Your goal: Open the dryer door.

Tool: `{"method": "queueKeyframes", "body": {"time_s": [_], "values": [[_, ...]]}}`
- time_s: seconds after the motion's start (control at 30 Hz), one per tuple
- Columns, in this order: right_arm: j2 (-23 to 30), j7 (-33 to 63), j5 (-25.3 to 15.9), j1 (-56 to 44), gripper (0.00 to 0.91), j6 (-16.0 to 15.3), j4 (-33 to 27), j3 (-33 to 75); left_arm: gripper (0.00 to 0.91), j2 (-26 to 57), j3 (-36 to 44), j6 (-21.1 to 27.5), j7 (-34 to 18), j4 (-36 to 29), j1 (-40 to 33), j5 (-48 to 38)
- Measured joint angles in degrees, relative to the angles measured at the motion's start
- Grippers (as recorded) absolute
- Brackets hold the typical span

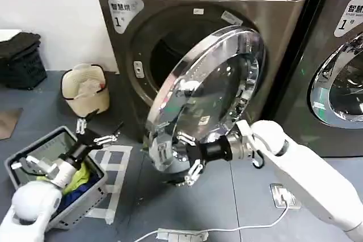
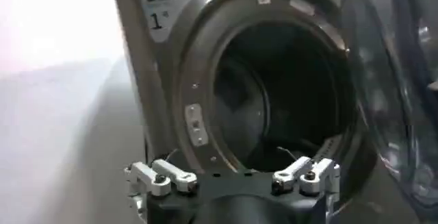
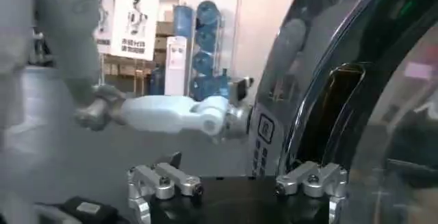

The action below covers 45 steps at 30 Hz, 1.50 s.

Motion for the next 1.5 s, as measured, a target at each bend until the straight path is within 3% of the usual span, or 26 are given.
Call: {"method": "queueKeyframes", "body": {"time_s": [0.87, 1.27, 1.5], "values": [[-8.19, -13.89, -4.42, -18.60, 0.907, 2.08, 3.39, 20.77, 0.907, 4.06, 16.57, -3.79, 6.62, 1.99, -9.98, 1.90], [-10.58, -16.65, -4.16, -30.16, 0.907, 5.33, 2.18, 35.07, 0.907, 3.42, 23.77, -4.24, 7.97, 3.67, -15.13, 2.37], [-11.04, -16.61, -4.14, -38.53, 0.907, 9.71, -0.31, 44.76, 0.907, 3.11, 27.15, -4.43, 8.07, 3.84, -17.69, 2.62]]}}
